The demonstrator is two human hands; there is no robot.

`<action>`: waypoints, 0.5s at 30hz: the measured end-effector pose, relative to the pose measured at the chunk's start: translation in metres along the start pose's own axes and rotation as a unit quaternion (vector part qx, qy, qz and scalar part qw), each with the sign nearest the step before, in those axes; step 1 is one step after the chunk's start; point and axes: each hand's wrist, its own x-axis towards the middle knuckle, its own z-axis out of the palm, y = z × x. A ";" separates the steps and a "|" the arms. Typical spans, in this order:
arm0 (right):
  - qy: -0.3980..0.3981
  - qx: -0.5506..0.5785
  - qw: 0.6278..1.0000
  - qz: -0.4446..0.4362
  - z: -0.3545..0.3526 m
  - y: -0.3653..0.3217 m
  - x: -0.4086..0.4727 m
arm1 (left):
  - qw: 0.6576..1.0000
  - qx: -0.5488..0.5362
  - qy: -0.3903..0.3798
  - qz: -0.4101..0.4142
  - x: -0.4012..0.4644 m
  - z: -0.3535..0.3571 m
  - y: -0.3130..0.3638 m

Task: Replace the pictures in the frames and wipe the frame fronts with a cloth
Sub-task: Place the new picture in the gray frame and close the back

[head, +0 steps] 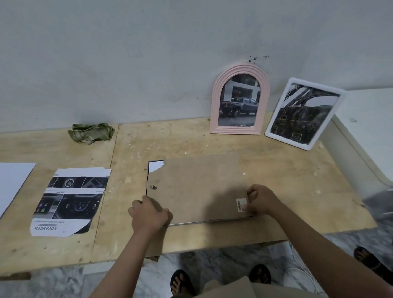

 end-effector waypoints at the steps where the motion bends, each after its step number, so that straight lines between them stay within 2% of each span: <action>1: -0.008 0.007 1.000 0.005 -0.002 0.000 0.001 | 1.000 -0.003 0.004 -0.004 -0.001 0.001 0.001; 8: 0.009 -0.005 0.999 0.032 -0.003 -0.001 0.005 | 1.000 0.013 0.013 -0.016 0.000 0.005 0.003; 11: 0.028 -0.056 0.998 0.030 -0.001 -0.010 0.003 | 0.999 0.044 0.016 -0.018 -0.004 0.009 0.008; 13: 0.055 -0.132 0.989 -0.040 0.006 -0.015 0.003 | 0.995 0.093 0.011 0.019 -0.004 0.012 0.014; 15: 0.037 -0.197 0.971 -0.132 0.018 -0.020 0.001 | 0.987 0.129 -0.014 0.093 -0.001 0.017 0.023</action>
